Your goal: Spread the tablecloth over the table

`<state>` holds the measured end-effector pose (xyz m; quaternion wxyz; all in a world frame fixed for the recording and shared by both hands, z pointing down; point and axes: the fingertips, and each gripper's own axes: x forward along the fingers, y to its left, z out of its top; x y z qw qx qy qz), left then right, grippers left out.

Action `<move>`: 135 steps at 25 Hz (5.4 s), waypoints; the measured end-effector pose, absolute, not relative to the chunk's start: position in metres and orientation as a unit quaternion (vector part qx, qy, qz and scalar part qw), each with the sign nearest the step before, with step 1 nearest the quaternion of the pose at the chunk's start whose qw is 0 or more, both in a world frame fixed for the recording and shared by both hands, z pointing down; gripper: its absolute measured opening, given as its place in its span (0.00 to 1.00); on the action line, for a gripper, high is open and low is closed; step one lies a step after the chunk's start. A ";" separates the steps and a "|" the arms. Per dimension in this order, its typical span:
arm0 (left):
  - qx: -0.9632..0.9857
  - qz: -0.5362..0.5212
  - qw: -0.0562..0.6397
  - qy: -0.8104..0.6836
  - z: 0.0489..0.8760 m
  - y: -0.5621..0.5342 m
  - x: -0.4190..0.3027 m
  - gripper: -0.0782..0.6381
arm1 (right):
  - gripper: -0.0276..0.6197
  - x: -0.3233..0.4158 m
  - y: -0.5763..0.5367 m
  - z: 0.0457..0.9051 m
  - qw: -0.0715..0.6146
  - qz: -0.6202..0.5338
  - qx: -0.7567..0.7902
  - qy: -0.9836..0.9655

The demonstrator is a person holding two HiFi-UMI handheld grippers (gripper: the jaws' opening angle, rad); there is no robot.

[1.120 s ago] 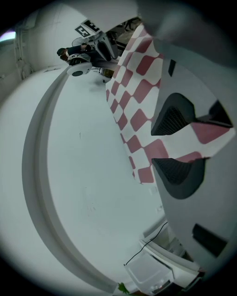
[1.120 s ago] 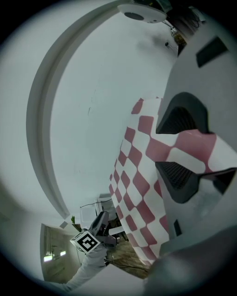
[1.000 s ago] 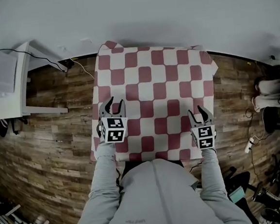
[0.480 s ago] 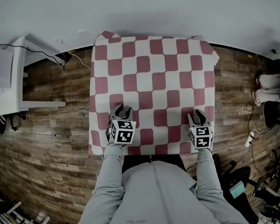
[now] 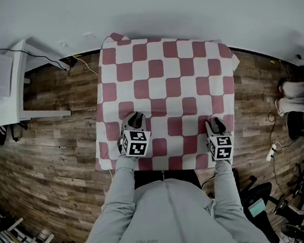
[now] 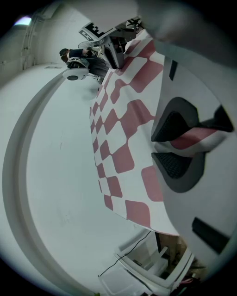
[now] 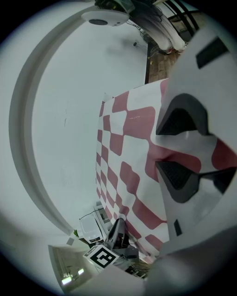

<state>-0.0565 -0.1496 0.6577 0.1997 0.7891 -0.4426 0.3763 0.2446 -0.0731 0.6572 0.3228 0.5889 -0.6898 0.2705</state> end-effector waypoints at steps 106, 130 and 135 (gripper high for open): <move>0.870 0.088 0.077 -0.479 0.365 -0.136 -0.057 0.14 | 0.08 0.173 -0.107 0.349 0.049 0.017 0.539 -0.841; 0.867 0.086 0.080 -0.483 0.364 -0.134 -0.060 0.14 | 0.08 0.173 -0.108 0.351 0.045 0.018 0.542 -0.839; 0.867 0.084 0.079 -0.484 0.364 -0.133 -0.062 0.14 | 0.08 0.169 -0.107 0.351 0.048 0.015 0.538 -0.842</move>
